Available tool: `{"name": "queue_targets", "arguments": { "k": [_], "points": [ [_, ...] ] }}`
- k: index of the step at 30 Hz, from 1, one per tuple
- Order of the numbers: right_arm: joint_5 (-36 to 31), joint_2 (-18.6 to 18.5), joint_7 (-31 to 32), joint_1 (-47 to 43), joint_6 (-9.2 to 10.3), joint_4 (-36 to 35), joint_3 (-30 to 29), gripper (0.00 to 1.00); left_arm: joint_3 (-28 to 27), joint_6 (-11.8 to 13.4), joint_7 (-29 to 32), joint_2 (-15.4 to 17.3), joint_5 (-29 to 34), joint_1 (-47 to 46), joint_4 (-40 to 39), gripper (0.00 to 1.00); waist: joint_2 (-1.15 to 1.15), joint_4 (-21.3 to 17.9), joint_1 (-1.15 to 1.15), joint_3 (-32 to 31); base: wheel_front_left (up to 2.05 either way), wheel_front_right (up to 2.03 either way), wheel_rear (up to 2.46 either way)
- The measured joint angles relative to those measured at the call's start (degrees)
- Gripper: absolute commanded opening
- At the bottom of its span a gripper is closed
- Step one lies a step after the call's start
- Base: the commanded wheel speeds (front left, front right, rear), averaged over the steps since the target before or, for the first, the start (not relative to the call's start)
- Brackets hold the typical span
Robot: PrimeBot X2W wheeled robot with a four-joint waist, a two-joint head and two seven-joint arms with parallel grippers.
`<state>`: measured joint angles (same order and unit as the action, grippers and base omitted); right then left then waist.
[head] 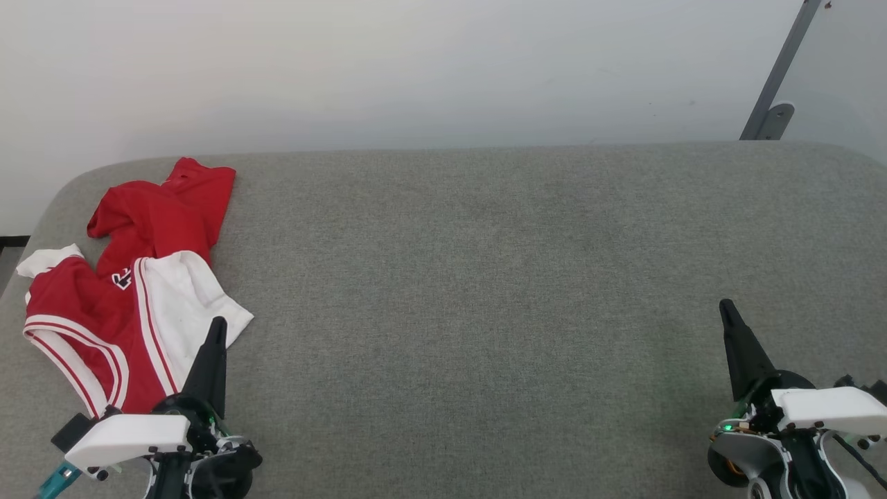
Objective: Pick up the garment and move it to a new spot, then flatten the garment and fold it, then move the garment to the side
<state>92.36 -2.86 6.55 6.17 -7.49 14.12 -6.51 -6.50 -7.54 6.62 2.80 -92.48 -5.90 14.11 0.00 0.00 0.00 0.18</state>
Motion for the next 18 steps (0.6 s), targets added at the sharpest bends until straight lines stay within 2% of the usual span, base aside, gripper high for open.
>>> {"name": "queue_targets", "arguments": {
  "k": [2, 3, 10, 18],
  "points": [
    [0.0, 0.0, 0.0, 0.0, 0.0, 0.0, 0.0, 0.0, 0.0, 0.0, 0.0, 0.0, 0.0, 0.0, 0.0, 0.0, 0.0, 0.0, 0.0, 0.0, 0.0, 0.0, 0.0],
    [0.0, 0.0, 0.0, -0.1, 0.0, 0.3, 0.0, 1.0, 0.0, 0.0, 0.0, -0.1, 0.0, 0.1, 0.3, 1.0, 0.0, 0.0, 0.0, 0.0, 0.0, 0.0, 0.0],
    [0.0, 0.2, 0.0, -1.8, 0.18, 3.2, 0.2, 1.0, 0.1, 0.1, -0.4, -0.8, 0.2, 2.3, 2.5, 1.0, 0.0, 0.0, 0.0, 0.0, 0.0, 0.0, 0.0],
    [-2.3, -1.6, -1.1, 1.6, 0.18, 4.6, 1.3, 1.0, 0.9, 0.4, -2.7, 1.0, 4.4, 0.7, 2.6, 1.0, 0.0, 0.0, 0.0, 0.0, 0.0, 0.0, 0.0]
  ]
}}
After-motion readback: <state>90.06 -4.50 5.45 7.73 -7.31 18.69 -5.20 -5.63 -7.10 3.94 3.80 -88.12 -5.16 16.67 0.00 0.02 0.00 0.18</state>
